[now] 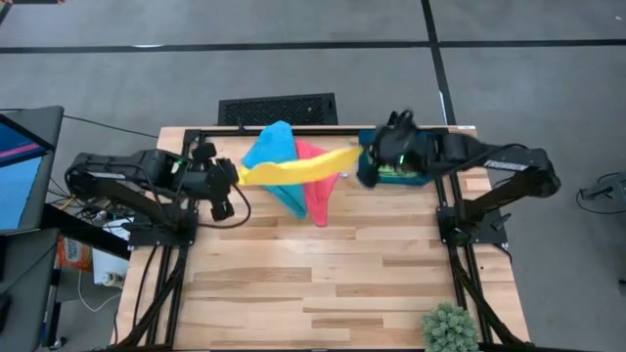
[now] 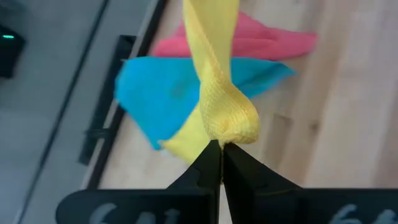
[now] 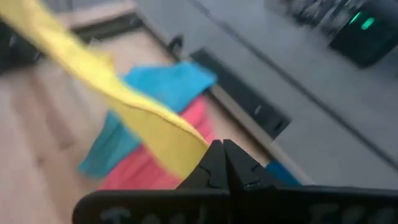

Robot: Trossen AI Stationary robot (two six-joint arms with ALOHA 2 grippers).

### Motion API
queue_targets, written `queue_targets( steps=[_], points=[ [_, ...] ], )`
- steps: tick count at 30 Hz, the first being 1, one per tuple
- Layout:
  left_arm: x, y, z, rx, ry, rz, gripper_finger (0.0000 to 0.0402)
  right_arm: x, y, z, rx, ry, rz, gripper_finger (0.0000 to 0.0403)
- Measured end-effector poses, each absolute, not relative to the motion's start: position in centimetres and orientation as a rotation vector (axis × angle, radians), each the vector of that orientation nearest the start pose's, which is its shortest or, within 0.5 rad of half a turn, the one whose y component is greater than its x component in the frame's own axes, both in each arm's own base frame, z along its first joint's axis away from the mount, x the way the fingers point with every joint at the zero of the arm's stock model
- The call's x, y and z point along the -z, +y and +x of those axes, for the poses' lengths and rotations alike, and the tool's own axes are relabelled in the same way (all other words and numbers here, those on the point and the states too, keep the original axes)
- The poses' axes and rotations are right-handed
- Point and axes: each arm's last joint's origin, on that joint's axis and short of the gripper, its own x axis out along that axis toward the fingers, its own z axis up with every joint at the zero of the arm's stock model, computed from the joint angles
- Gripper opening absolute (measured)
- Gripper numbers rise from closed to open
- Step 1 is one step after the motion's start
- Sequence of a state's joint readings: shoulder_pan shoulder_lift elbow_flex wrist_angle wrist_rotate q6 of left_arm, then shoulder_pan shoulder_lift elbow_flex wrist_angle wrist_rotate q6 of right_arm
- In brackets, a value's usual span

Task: Fold microfiber towels
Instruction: Fold the yellow towel

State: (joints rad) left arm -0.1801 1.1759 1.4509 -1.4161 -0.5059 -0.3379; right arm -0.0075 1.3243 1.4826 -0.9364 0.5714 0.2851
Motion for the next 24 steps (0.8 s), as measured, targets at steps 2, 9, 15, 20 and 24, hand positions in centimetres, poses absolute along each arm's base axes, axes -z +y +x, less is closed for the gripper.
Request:
queue_targets(
  steps=[2, 9, 15, 20, 24],
  points=[
    [-38.2, -2.7, 18.1, -0.410, 1.023, 0.064, 0.0000, -37.4, 0.1, 25.6, 0.624, 0.695, 0.081, 0.0000],
    [-34.2, -7.5, 19.0, -0.226, 1.130, 0.021, 0.0000, -31.7, 7.0, 24.5, 0.572, 0.750, 0.251, 0.0000],
    [-31.0, -12.0, 19.3, -0.171, 1.105, -0.057, 0.0000, -29.5, 11.7, 22.4, 0.546, 0.723, 0.437, 0.0000],
    [-28.1, -15.7, 19.6, -0.130, 1.084, -0.122, 0.0000, -27.6, 14.7, 22.4, 0.526, 0.738, 0.521, 0.0000],
    [-26.1, -17.8, 19.7, -0.135, 1.115, -0.124, 0.0000, -25.5, 16.4, 23.8, 0.507, 0.792, 0.558, 0.0000]
  ],
)
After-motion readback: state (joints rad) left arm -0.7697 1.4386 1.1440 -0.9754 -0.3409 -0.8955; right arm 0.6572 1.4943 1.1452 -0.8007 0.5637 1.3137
